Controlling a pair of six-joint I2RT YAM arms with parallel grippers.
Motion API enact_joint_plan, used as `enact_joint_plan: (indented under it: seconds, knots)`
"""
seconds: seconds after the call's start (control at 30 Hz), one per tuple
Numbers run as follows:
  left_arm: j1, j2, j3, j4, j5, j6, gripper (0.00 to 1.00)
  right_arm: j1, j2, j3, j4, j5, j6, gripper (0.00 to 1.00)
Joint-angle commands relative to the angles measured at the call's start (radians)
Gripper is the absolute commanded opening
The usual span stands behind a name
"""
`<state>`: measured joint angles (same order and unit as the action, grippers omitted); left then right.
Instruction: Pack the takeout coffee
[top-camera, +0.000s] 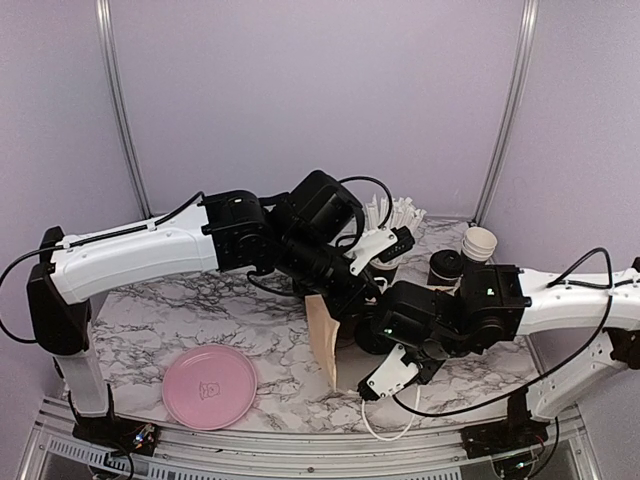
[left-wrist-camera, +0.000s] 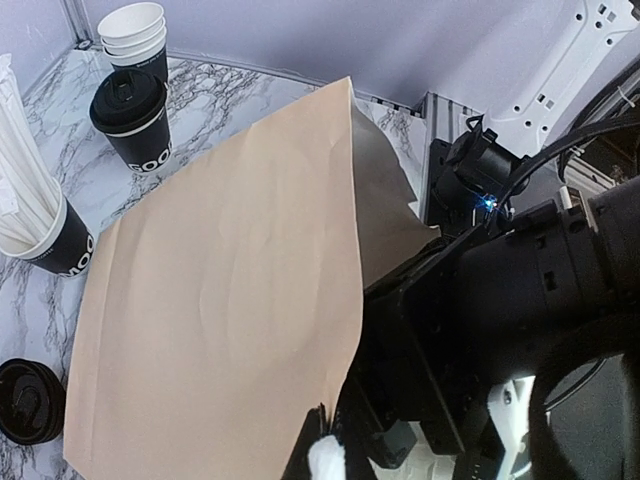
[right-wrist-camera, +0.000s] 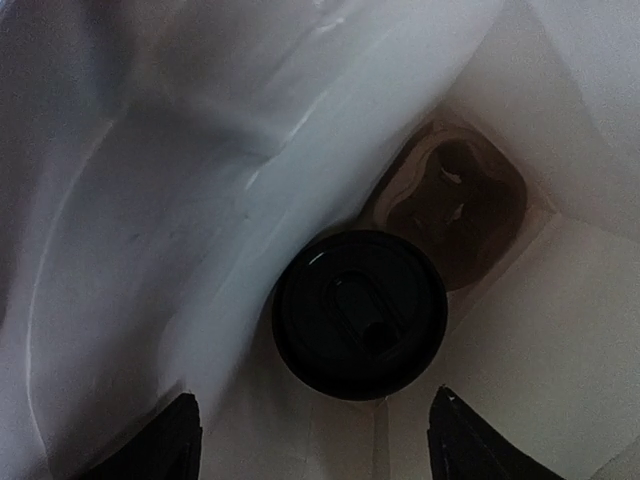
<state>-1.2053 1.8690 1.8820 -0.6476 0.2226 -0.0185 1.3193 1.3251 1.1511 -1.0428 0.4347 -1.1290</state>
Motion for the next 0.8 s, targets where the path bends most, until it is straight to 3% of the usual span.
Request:
enact_joint_plan:
  seconds: [0.0,0.3,0.6,0.77]
  knots:
    - [-0.001,0.023,0.010,0.000,0.111,-0.020,0.00,-0.002,0.032,-0.003,0.059,0.075,0.039,0.78]
    - [0.017,0.031,0.007,-0.003,0.248,-0.051,0.00,-0.046,0.073,-0.012,0.102,0.164,-0.005,0.81]
    - [0.029,0.038,0.016,-0.017,0.389,-0.066,0.00,-0.046,0.088,0.018,0.090,0.163,-0.087,0.99]
    - [0.035,0.062,0.003,-0.023,0.388,-0.071,0.00,-0.045,0.100,0.023,0.202,0.177,-0.091,0.89]
